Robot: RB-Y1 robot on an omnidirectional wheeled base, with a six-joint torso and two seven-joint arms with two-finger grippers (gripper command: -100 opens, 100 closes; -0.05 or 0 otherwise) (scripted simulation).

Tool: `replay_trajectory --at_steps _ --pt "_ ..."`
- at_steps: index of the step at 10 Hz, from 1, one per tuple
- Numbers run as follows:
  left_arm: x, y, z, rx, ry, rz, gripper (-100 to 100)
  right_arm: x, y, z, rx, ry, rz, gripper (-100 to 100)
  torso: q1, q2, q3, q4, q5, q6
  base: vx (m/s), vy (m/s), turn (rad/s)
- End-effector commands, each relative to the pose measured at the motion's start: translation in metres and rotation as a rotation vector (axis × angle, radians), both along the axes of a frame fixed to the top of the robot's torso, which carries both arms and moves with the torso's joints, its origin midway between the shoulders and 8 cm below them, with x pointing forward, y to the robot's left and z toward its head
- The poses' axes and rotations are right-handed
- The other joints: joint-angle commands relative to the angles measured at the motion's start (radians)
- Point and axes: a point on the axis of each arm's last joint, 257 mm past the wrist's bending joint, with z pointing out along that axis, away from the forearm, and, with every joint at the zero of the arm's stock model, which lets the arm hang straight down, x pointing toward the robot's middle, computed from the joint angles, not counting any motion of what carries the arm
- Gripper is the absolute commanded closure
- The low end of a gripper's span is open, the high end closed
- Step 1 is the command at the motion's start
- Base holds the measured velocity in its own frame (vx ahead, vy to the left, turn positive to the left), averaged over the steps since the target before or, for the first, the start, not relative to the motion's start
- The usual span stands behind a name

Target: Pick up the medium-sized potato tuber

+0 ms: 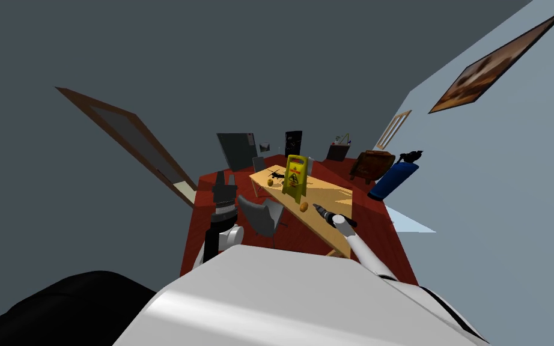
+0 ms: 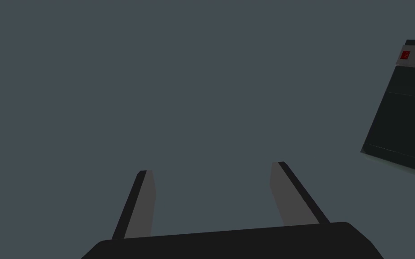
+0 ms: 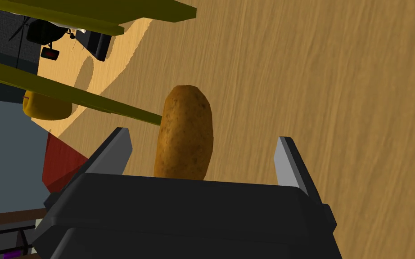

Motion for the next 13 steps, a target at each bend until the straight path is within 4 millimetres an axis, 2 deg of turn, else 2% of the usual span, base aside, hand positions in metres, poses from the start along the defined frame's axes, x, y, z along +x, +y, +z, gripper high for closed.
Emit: replay_trajectory --at_steps 1,2,3,5,8,9,13 --pt "0.000 0.000 0.000 0.000 0.000 0.000 0 0.007 -0.016 0.013 -0.040 -0.024 -0.008 -100 0.000 0.000 0.000 0.000 0.000 0.000 -0.055 0.011 -0.040" --pt "0.000 0.000 0.000 0.000 0.000 0.000 0 -0.006 0.005 -0.008 -0.004 0.018 0.012 -100 0.000 0.000 0.000 0.000 0.000 0.000 0.016 -0.008 0.167" --pt "0.000 0.000 0.000 0.000 0.000 0.000 0 -0.010 0.017 -0.014 0.021 0.031 0.020 -100 0.000 -0.003 -0.002 -0.001 0.000 -0.001 0.099 -0.028 0.158" --pt "0.000 0.000 0.000 0.000 0.000 0.000 0 -0.013 0.023 -0.018 0.034 0.039 0.024 -100 -0.002 -0.008 -0.005 -0.002 -0.001 0.000 0.066 -0.022 0.014" --pt "0.000 0.000 0.000 0.000 0.000 0.000 0 -0.041 0.063 -0.049 0.118 0.108 0.046 -100 -0.002 -0.005 -0.003 -0.001 -0.001 -0.001 0.031 -0.023 0.082" --pt "0.000 0.000 0.000 0.000 0.000 0.000 0 -0.048 0.068 -0.056 0.130 0.125 0.049 -100 -0.002 -0.004 -0.003 -0.001 -0.001 0.000 0.002 -0.004 0.012" --pt "0.000 0.000 0.000 0.000 0.000 0.000 0 -0.048 0.068 -0.056 0.130 0.125 0.049 -100 0.000 -0.003 -0.002 -0.001 0.000 0.000 0.001 -0.002 0.005"
